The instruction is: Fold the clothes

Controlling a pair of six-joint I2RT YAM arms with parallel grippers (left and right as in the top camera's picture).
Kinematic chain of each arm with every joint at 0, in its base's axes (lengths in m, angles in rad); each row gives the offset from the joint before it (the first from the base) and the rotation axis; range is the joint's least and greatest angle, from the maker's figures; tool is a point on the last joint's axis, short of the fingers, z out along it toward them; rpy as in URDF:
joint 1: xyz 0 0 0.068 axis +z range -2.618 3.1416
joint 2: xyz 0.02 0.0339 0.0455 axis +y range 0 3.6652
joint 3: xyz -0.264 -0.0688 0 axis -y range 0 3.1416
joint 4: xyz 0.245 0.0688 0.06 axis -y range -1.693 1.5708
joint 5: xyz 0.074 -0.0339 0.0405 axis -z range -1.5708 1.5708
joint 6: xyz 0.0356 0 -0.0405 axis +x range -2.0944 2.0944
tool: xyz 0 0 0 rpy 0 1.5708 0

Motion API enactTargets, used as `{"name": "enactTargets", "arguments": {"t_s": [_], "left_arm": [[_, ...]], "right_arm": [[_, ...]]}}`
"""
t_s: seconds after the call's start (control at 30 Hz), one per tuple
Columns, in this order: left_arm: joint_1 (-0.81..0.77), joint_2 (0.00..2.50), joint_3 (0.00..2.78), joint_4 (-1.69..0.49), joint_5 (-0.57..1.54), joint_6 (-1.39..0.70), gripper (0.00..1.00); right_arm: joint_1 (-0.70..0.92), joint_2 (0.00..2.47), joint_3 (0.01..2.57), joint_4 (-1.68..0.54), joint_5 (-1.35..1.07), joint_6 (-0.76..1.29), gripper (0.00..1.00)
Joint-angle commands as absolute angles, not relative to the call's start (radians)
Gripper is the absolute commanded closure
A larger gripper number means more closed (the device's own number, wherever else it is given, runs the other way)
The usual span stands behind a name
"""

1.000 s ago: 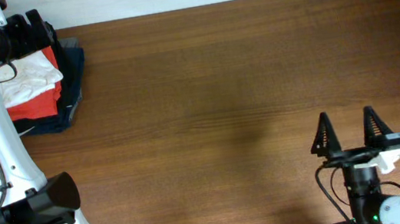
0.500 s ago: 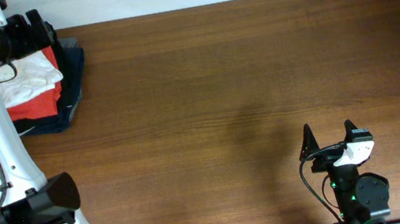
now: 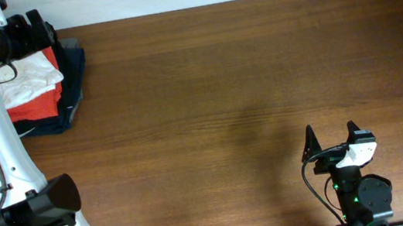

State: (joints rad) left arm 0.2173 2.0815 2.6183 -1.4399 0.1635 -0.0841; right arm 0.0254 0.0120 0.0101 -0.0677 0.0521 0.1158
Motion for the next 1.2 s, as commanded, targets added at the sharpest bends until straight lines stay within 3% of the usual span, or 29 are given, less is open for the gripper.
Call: {"name": "enactTargets", "arguments": {"t_s": [0.0, 0.3, 0.43, 0.53, 0.67, 0.8, 1.0, 1.17], "left_arm": [[0.216, 2.070, 2.615, -1.438, 0.157, -0.090, 0.00], [0.223, 1.575, 2.602, -1.512, 0.160, -0.090, 0.00], [0.196, 1.246, 2.206, -1.589, 0.160, -0.090, 0.00], [0.122, 0.971, 1.649, -1.274, 0.160, -0.090, 0.00], [0.100, 0.746, 1.000, -0.628, 0.160, -0.090, 0.00], [0.098, 0.615, 0.620, -0.212, 0.160, -0.090, 0.00], [0.060, 0.429, 0.244, -0.059, 0.160, -0.090, 0.00], [0.014, 0.341, 0.110, -0.060, 0.151, -0.090, 0.00]], "right_arm": [[0.017, 0.004, 0.006, -0.076, 0.057, 0.109, 0.02], [0.017, 0.004, 0.006, -0.076, 0.057, 0.109, 0.02], [0.017, 0.004, 0.006, -0.076, 0.057, 0.109, 0.02], [0.017, 0.004, 0.006, -0.076, 0.057, 0.109, 0.02], [0.017, 0.004, 0.006, -0.076, 0.057, 0.109, 0.02], [0.017, 0.004, 0.006, -0.076, 0.057, 0.109, 0.02], [0.017, 0.004, 0.006, -0.076, 0.057, 0.109, 0.02], [0.017, 0.004, 0.006, -0.076, 0.057, 0.109, 0.02]]}}
